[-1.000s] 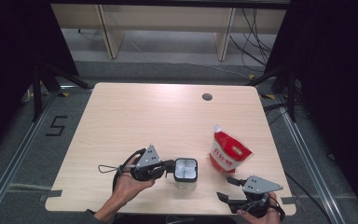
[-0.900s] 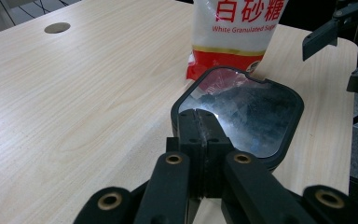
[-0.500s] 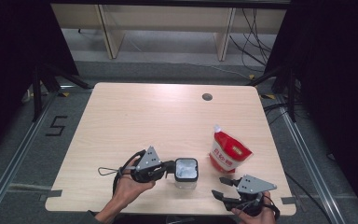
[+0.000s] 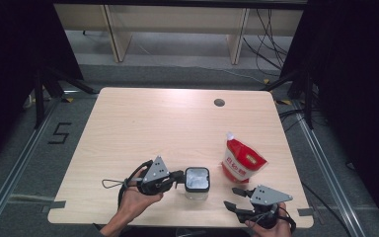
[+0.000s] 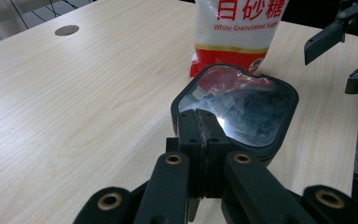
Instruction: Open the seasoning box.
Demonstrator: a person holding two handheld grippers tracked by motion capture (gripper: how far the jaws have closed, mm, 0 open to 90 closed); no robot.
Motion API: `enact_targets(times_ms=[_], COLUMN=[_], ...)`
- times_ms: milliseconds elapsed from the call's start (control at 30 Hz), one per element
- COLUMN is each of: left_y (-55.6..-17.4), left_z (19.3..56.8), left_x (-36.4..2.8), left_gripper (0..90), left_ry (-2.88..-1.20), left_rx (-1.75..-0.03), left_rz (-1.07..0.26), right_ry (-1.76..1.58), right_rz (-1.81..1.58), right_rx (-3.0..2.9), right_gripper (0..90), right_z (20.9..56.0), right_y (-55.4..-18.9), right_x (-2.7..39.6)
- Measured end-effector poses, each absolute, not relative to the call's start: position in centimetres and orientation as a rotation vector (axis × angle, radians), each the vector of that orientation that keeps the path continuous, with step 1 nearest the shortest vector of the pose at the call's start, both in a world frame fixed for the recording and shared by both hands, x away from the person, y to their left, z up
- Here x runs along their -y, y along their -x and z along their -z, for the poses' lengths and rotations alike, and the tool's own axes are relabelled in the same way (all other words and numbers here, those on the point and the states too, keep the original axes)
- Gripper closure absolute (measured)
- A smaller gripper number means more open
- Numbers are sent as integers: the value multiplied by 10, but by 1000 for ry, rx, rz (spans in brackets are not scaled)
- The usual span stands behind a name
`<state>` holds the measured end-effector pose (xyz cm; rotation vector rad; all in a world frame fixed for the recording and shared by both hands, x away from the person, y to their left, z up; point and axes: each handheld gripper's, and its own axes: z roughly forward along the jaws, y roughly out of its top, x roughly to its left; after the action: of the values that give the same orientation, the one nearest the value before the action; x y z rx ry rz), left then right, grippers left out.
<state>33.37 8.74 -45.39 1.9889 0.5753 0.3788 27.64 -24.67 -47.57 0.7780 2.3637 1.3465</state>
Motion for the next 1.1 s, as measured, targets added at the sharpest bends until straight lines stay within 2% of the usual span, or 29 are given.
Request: enact_targets(times_ms=[800, 867, 1100], left_y=[-333, -334, -333], left_z=[458, 458, 460], left_x=[-92, -93, -93], left_gripper=[890, 890, 890], left_ry=[-1957, -1967, -1954], left_rx=[-604, -586, -618], left_rz=[-362, -368, -350], right_ry=[-743, -710, -671], right_rz=[-1364, -1368, -1361], right_rx=[-2367, -2377, -2355], right_gripper=[617, 664, 747], right_z=[471, 470, 463], right_y=[-284, -286, -291], right_x=[231, 226, 215])
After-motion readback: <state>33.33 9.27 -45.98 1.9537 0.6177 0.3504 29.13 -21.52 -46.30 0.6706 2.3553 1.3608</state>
